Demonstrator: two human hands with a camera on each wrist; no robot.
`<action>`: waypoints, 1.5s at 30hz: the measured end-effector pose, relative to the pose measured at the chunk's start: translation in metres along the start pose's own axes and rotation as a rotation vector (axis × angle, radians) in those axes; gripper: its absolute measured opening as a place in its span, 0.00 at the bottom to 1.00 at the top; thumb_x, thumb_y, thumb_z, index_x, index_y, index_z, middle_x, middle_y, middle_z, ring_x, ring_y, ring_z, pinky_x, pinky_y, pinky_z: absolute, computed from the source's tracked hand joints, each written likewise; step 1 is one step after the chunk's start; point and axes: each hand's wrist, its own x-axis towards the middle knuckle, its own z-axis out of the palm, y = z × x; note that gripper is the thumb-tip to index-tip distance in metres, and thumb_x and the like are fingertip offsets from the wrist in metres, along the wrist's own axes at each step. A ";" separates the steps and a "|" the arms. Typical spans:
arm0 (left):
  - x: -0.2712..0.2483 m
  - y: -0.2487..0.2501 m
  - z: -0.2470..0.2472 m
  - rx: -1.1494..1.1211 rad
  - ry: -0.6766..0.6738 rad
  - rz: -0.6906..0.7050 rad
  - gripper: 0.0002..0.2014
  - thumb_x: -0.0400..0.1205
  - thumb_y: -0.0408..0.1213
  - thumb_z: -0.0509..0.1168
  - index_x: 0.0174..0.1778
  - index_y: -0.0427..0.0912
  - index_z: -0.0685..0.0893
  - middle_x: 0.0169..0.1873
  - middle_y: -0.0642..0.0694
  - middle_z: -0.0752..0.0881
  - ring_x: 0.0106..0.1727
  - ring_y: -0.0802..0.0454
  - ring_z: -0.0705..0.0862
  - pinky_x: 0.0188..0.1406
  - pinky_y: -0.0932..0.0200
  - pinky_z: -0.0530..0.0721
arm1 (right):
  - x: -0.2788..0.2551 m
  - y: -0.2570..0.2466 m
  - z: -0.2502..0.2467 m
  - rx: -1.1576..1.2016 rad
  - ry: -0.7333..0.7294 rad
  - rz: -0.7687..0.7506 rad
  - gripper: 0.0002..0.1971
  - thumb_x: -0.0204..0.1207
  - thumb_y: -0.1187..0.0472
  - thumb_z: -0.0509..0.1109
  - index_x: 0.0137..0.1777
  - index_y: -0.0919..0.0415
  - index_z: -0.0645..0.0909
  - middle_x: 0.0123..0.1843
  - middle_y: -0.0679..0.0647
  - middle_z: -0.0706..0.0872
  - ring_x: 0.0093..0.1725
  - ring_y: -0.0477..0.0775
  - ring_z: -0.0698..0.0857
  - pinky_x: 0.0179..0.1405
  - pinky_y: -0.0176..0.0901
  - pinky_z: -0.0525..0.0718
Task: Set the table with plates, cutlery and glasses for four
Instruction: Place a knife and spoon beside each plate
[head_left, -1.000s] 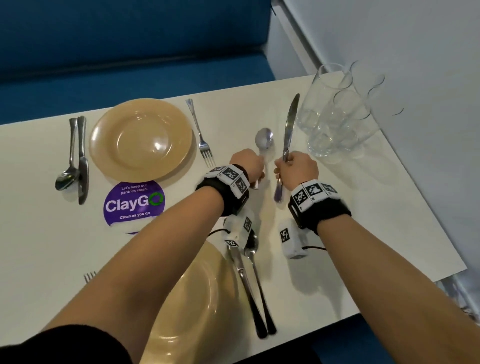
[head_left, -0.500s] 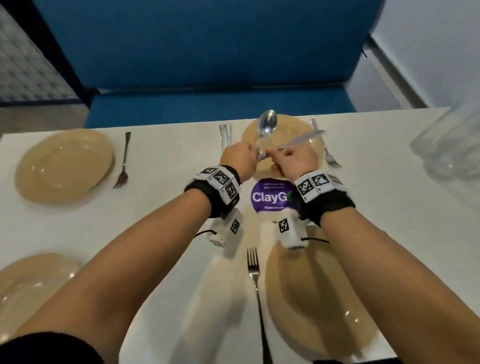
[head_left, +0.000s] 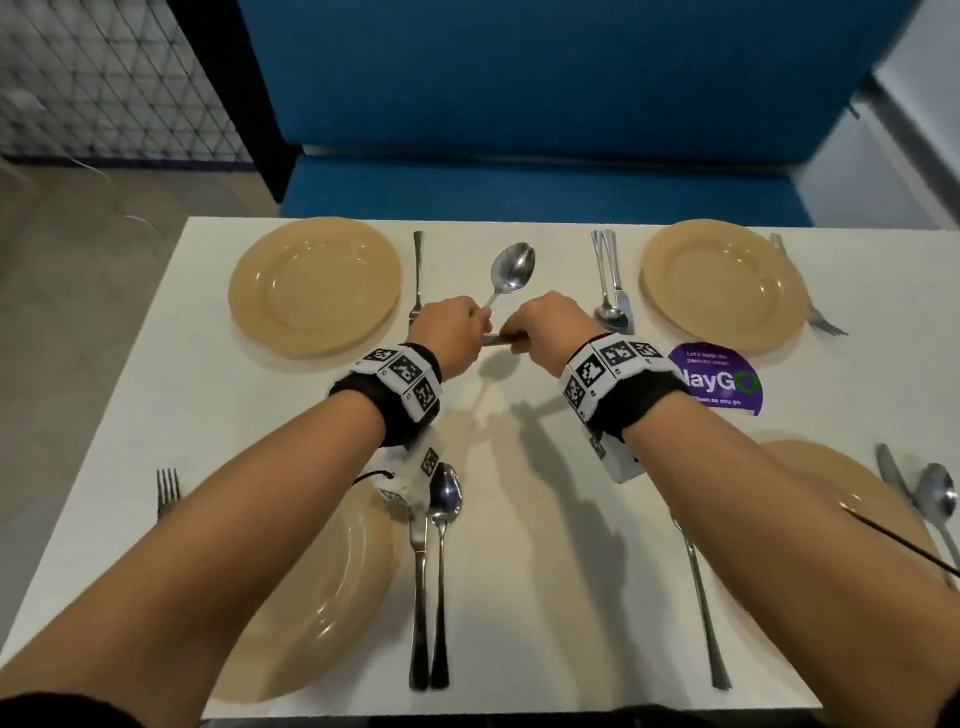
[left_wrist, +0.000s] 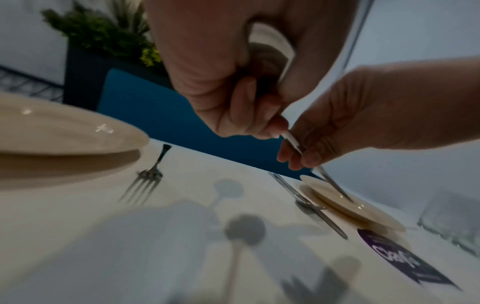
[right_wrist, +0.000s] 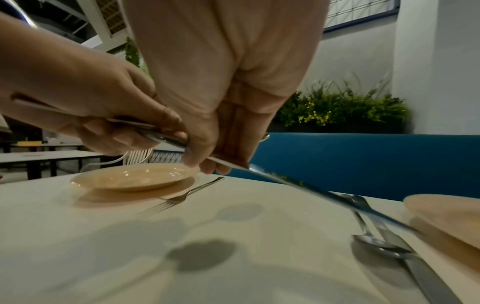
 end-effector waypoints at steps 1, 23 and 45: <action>0.000 -0.008 -0.003 -0.031 0.003 -0.010 0.16 0.88 0.42 0.51 0.51 0.39 0.83 0.43 0.40 0.90 0.35 0.50 0.82 0.28 0.59 0.73 | 0.005 -0.006 0.002 -0.011 -0.017 0.002 0.12 0.79 0.67 0.65 0.57 0.58 0.87 0.51 0.61 0.87 0.53 0.61 0.84 0.47 0.42 0.77; 0.020 -0.285 -0.172 -0.408 0.225 -0.308 0.14 0.87 0.47 0.52 0.48 0.47 0.82 0.28 0.49 0.80 0.22 0.52 0.76 0.16 0.64 0.71 | 0.185 -0.271 0.042 0.783 0.030 0.410 0.04 0.68 0.62 0.77 0.40 0.62 0.88 0.41 0.58 0.90 0.43 0.57 0.89 0.54 0.49 0.87; 0.034 -0.337 -0.176 -0.474 0.191 -0.245 0.14 0.87 0.43 0.55 0.59 0.42 0.82 0.28 0.50 0.79 0.24 0.55 0.75 0.22 0.65 0.74 | 0.218 -0.342 0.067 0.390 0.309 0.069 0.13 0.75 0.68 0.69 0.59 0.65 0.81 0.56 0.60 0.85 0.56 0.57 0.83 0.54 0.40 0.77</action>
